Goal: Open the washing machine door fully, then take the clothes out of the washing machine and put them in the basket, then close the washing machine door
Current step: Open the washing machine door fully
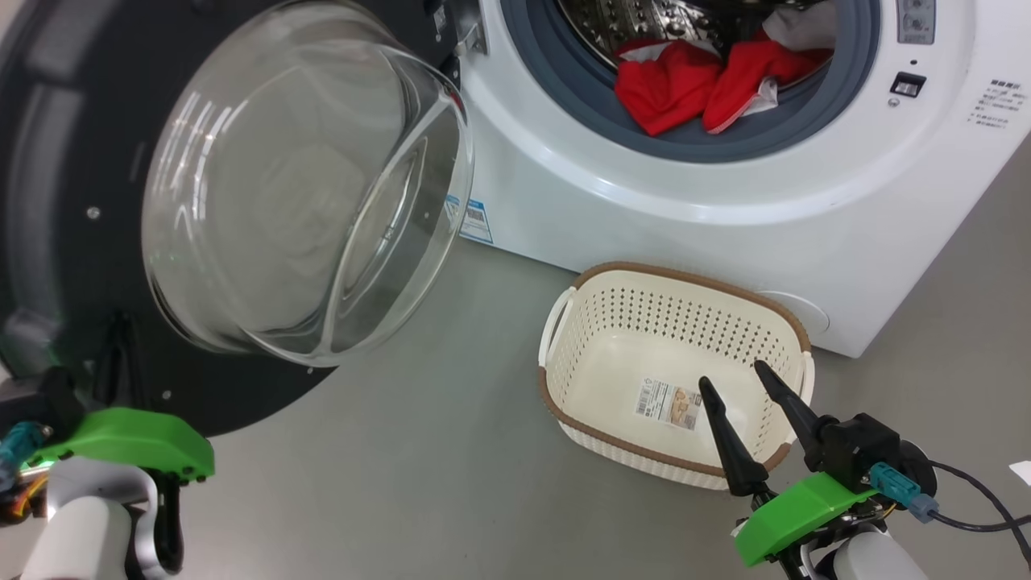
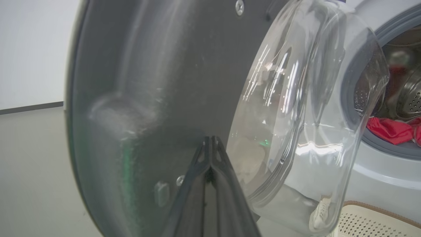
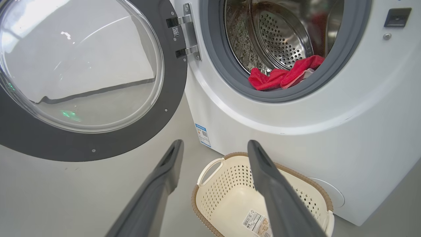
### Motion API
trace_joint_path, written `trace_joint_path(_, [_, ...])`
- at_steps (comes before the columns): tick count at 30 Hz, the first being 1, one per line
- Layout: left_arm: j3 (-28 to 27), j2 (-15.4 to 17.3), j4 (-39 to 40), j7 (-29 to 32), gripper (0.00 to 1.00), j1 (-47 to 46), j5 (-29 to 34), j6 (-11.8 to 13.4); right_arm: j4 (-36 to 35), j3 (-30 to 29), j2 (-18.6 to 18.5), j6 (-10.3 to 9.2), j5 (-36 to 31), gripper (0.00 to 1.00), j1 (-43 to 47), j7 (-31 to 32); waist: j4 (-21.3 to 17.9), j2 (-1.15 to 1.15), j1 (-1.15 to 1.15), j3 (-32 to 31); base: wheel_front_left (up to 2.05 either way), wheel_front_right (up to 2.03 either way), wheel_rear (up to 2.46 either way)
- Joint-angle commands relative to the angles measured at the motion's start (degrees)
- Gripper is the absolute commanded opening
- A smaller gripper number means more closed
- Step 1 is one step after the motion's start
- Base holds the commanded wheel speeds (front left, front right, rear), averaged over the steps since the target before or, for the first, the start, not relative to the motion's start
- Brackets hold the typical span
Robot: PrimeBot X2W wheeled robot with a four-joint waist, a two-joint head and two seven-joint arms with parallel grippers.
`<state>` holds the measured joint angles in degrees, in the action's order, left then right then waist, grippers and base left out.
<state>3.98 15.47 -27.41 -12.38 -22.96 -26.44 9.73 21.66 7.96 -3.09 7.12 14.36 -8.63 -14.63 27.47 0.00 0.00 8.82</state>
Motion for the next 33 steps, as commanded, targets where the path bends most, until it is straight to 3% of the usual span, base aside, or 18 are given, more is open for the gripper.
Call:
trace_joint_path(1, [-2.94,3.45,0.08,-0.72,0.00,-3.05,-0.71,0.27,-1.08,1.45,0.00,0.36,-0.32,1.00,-1.98,-0.37,-0.09,0.00,0.00,0.76,0.00,0.00,0.00])
trace_joint_path(15, [-6.38,2.93,-6.34,-2.55,0.00,-7.01,-1.81,-2.01,-0.34,3.46,-1.52,0.36,-0.21,1.00,-2.75,-0.37,-0.54,0.00,0.00,3.25,0.00,0.00,0.00])
trace_joint_path(33, [-13.52,1.39,-7.58,-2.61,0.00,-7.94,1.95,-4.92,0.40,6.28,-3.00,0.36,2.33,1.00,-3.82,-0.37,-1.96,0.00,0.00,4.04,0.00,0.00,0.00])
